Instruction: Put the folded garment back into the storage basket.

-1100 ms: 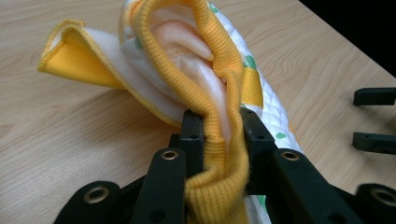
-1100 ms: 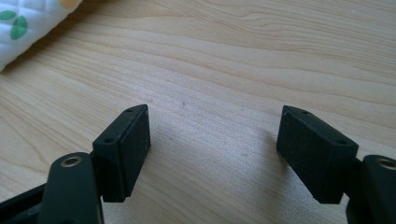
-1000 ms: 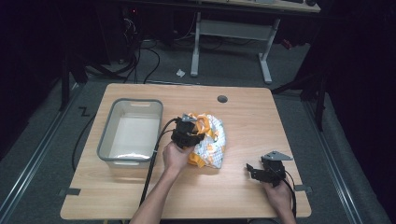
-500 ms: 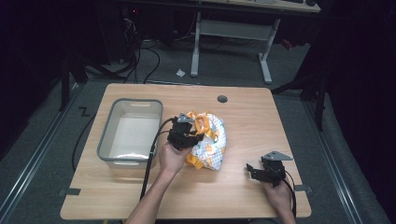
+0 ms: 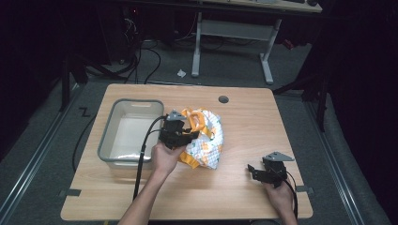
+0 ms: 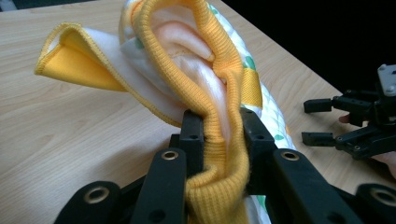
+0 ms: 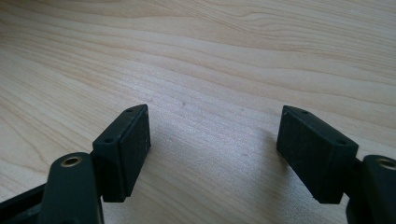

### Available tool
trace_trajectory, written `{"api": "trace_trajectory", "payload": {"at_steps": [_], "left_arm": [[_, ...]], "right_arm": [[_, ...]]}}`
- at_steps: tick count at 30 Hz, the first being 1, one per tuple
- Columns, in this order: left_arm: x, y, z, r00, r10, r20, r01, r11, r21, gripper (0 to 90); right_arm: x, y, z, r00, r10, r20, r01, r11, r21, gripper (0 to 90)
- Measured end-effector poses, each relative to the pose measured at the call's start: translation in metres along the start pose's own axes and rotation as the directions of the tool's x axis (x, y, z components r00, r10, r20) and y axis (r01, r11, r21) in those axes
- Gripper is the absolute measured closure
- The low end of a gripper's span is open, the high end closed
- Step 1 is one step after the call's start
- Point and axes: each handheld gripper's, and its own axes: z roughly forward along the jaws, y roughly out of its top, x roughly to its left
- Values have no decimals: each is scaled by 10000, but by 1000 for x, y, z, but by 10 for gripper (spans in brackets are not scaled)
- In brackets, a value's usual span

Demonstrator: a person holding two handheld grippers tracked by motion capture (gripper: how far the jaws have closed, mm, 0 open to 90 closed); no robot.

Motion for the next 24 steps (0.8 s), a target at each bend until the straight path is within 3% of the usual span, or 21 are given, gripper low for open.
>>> {"api": "trace_trajectory", "payload": {"at_steps": [15,24], "left_arm": [[20,1,-32,9986,-534,-71,529,9972,-529,748],[27,2,-50,9982,-541,-261,520,9957,-771,748]], "right_arm": [[0,0,0,10000,1,-1,-1,10000,-2,263],[0,0,0,10000,11,3,-11,10000,1,263]]}}
